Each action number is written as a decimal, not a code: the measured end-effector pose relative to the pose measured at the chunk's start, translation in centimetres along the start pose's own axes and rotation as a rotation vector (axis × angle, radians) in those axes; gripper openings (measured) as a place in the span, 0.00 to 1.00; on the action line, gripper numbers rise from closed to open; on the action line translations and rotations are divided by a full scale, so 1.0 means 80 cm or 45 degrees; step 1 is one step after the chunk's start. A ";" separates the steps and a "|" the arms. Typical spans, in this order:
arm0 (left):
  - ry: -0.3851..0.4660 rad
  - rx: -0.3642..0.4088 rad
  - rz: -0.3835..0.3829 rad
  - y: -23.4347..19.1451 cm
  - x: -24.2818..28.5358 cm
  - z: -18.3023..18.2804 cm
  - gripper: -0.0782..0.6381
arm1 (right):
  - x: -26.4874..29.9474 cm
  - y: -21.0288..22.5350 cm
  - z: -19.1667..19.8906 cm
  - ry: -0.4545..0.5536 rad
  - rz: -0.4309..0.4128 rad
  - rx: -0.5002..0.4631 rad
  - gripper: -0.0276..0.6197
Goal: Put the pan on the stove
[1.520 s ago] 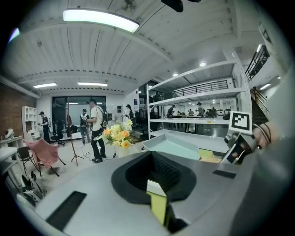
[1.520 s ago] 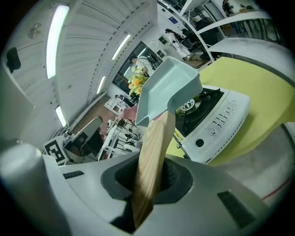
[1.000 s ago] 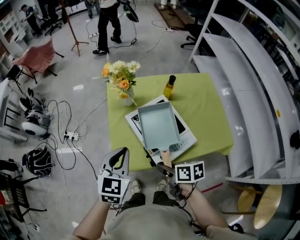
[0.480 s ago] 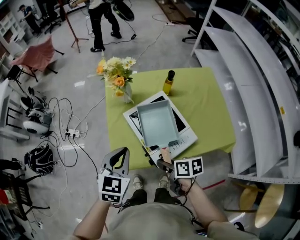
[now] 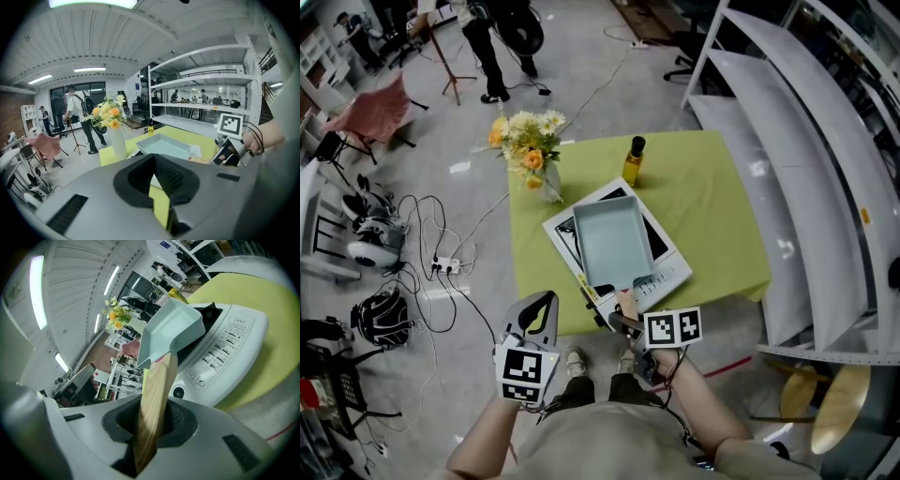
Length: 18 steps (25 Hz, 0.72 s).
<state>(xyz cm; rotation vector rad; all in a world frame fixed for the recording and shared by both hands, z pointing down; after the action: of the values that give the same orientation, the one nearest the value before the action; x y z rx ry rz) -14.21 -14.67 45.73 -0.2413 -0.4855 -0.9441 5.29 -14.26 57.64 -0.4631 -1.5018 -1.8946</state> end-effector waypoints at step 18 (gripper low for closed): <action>0.077 0.017 -0.025 0.017 -0.028 -0.029 0.12 | -0.092 -0.016 -0.049 0.314 0.165 -0.268 0.37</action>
<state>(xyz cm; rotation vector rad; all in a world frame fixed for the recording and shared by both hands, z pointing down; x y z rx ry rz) -13.52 -13.23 42.66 -0.1955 -0.4396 -0.9644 10.15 -15.81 50.91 -0.3938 -1.0945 -1.9362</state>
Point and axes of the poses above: the fingertips, and each gripper's own axes: x forward along the fingers, y to its right, z out of its underside, the point moved 7 cm from there along -x, backward along the fingers, and after that the axes turned 6 degrees about z, right-handed, at the moved point
